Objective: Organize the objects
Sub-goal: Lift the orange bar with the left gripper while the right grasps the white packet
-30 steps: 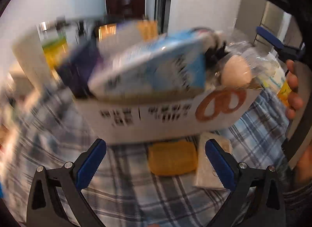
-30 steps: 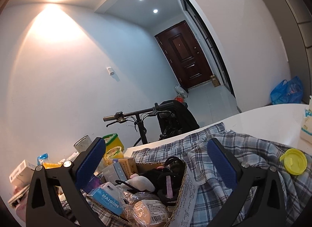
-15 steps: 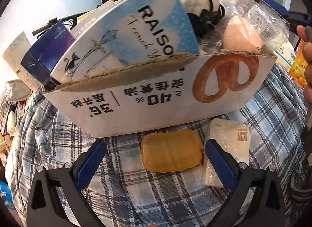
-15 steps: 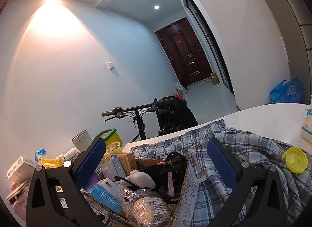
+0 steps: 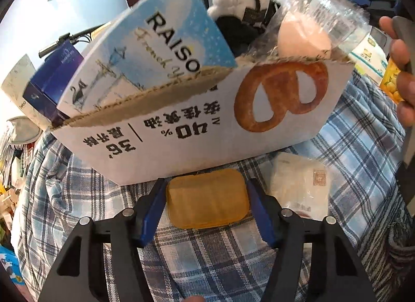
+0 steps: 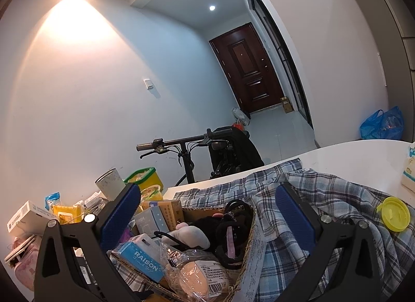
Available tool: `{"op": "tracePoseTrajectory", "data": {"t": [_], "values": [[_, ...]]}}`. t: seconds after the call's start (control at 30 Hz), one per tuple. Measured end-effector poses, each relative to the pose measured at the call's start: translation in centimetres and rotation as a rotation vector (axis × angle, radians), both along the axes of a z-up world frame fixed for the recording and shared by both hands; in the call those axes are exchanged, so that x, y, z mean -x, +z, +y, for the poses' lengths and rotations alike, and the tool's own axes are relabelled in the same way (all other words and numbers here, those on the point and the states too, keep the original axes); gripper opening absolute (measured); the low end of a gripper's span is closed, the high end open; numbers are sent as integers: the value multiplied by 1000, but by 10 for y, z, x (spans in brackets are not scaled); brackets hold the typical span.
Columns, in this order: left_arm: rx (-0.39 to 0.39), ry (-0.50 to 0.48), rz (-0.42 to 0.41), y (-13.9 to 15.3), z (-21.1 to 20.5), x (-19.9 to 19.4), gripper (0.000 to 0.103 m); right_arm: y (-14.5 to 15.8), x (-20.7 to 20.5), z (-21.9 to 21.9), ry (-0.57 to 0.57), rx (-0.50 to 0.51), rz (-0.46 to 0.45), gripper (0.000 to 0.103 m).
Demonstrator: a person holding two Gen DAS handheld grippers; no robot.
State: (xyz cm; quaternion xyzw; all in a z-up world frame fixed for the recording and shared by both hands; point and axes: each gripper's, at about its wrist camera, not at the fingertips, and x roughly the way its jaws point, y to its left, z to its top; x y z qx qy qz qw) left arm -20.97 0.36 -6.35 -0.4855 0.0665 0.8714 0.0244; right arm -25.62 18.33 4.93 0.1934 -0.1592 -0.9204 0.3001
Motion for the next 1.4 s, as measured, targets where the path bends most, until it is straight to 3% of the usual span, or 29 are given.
{"op": "tracePoseTrajectory", "data": {"t": [0.33,0.47,0.73,0.87,1.17,1.3,1.4], "values": [[-67,-56,126,29,5,-18,65,3,1,10,-37,17,18,103],[-172,-104,178,43,-6,-24,65,4,0,12,-37,20,35,103],[-237,-86,342,81,-31,-31,65,15,-12,9,-31,-17,92,103],[-256,-56,408,93,-49,-30,65,19,-29,13,30,8,96,103],[-285,-3,438,93,-69,-38,65,-3,-93,17,276,-167,112,103],[-307,11,458,96,-73,-42,65,-36,-114,2,363,-354,113,103],[-304,36,472,96,-77,-42,65,-59,-117,-22,478,-452,40,103]]}}
